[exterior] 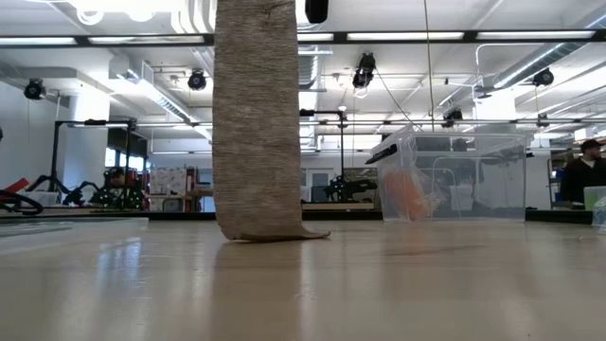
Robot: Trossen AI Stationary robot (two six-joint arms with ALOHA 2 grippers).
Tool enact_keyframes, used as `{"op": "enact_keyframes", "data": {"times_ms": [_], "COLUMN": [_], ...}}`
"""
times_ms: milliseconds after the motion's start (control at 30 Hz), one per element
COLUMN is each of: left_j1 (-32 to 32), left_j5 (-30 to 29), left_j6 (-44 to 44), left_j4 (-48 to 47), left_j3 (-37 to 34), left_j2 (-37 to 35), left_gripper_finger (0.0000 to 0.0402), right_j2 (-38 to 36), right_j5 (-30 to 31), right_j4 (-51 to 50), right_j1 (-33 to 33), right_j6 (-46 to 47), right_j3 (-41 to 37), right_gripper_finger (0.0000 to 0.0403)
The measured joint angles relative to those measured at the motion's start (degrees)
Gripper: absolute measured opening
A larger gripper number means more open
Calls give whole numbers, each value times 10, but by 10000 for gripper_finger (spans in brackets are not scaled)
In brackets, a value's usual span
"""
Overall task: Roll bandage
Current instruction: Roll the brown bandage
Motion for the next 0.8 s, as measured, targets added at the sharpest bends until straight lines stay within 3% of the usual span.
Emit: {"op": "enact_keyframes", "data": {"times_ms": [267,467,633,800], "left_j1": [0,0,0,3], "left_j5": [2,43,63,63], "left_j6": [-113,-179,-202,-217], "left_j4": [-4,-3,0,-4], "left_j3": [0,12,32,43], "left_j2": [-5,-9,2,31], "left_gripper_finger": [207,274,296,284], "right_j2": [0,0,0,0], "right_j5": [-3,-4,-3,-2], "right_j4": [7,4,2,-1], "right_j1": [1,0,0,0], "right_j6": [-116,-180,-215,-232], "right_j3": [0,0,0,0], "right_gripper_finger": [126,127,122,124]}}
